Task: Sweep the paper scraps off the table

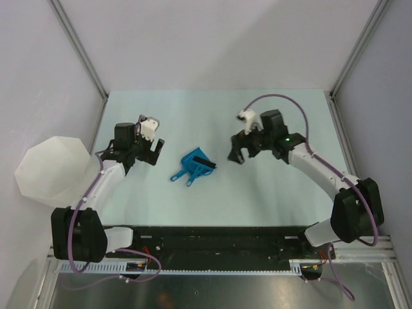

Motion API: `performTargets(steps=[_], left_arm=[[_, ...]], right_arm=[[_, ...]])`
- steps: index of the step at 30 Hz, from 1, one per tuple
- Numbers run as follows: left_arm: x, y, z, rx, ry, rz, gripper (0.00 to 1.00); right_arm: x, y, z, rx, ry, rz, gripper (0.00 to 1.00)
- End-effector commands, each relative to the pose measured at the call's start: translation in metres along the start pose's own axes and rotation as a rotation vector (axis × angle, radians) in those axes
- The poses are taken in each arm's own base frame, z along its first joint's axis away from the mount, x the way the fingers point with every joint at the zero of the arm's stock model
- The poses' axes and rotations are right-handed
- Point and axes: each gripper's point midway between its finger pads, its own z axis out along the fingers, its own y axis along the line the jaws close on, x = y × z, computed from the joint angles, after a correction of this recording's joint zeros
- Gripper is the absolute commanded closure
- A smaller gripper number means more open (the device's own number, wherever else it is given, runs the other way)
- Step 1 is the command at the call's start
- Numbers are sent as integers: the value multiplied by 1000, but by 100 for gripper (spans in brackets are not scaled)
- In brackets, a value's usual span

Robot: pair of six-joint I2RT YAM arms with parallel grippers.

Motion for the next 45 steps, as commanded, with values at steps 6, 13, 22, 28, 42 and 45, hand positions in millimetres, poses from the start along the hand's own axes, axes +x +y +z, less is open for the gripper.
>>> performTargets(steps=[6,13,22,28,42,45], left_arm=[[-19,13,33,-76,-193,-124,0],[-11,10,44,-133,-380,-218,0],[-8,15,25,-158,-563,-266,0],[-4,11,-2,-169,-670,-248,0],[15,20,-25,-153,-718,-305,0],[18,20,-26,-146,-719,-310,0]], right_arm=[[70,-175,-103,729,-271,561,0],[138,-218,-173,1183,-456,584,0],[152,-212,-170,1209,-580,466,0],[138,-195,-185,1210,-728,285,0],[133,-208,-130,969,-624,143,0],[134,-216,-126,964,-573,185,0]])
